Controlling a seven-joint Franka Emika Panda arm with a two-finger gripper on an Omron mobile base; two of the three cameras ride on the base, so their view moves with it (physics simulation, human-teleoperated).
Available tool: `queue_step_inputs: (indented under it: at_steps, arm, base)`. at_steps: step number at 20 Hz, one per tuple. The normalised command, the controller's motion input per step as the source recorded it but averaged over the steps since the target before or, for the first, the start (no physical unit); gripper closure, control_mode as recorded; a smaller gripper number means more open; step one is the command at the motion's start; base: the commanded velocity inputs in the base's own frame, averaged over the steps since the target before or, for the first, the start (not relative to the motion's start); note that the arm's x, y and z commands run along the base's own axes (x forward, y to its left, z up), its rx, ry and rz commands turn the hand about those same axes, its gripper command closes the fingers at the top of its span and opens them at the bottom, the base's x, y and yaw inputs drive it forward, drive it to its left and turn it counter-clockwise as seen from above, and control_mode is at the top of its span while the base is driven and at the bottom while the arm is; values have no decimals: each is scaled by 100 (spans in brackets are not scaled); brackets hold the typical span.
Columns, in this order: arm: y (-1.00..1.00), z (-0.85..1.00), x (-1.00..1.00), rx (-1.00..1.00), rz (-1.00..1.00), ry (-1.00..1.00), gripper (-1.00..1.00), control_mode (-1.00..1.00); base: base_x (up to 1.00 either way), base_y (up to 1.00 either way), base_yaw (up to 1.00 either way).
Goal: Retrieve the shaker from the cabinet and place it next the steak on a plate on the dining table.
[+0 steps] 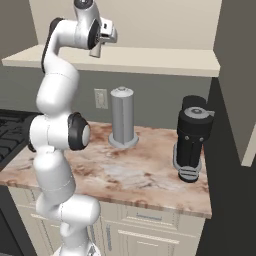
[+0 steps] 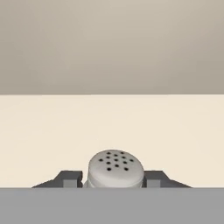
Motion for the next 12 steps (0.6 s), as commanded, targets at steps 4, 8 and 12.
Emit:
queue_step_inputs:
  at_steps: [4, 8, 12]
  arm:
    - [0, -23, -39, 0, 1, 0, 100, -100]
    - [0, -34, -97, -1, 0, 0, 100, -100]
    - [0, -41, -100, -1, 0, -8, 100, -100]
  base:
    - [0, 0, 0]
    - [0, 0, 0]
    - [0, 0, 0]
